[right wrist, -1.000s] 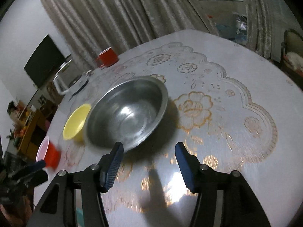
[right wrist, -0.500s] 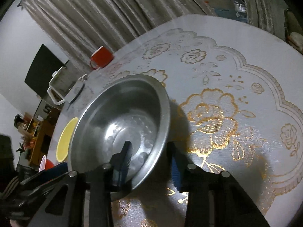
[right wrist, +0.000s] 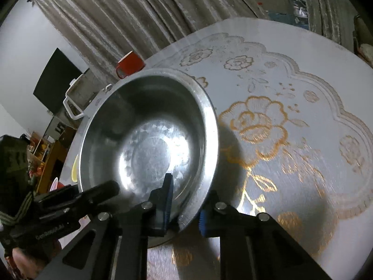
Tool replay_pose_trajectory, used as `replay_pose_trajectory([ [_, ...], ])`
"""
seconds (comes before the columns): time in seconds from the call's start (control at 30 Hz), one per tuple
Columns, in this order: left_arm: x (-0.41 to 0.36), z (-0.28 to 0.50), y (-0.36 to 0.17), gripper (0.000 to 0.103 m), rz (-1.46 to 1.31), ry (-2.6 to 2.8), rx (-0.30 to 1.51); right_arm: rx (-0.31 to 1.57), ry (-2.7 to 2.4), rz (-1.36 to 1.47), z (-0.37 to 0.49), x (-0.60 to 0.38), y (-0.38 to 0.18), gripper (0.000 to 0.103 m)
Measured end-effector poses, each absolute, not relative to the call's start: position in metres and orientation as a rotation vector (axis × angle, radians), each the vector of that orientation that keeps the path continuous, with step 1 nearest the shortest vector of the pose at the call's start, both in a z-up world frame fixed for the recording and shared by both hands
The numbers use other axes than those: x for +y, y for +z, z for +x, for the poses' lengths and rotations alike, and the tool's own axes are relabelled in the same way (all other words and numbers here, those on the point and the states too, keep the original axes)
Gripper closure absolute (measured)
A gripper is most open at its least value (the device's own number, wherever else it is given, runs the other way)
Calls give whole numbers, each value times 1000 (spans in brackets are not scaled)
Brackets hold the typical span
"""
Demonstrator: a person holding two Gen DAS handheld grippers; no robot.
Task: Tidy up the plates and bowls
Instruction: 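Grasp the rim of the steel basin with the right tool, then lift the steel basin with the right tool and carry it beside the plate stack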
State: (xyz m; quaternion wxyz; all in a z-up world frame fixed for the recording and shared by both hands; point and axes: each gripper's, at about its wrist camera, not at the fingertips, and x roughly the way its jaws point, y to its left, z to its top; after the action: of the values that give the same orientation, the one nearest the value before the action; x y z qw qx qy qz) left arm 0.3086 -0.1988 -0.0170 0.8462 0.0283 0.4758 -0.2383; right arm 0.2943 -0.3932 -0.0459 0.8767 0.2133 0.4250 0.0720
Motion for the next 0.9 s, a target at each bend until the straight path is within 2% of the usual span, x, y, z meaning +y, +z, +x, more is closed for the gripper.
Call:
replay_pose_trajectory([
  [0.43,-177,245,15,75,56,-518,917,857,179,425,237,-377,-18,86],
  [0.9,-109,168,44,75,3,-461,833,831,274,385,178,-318,16,86],
])
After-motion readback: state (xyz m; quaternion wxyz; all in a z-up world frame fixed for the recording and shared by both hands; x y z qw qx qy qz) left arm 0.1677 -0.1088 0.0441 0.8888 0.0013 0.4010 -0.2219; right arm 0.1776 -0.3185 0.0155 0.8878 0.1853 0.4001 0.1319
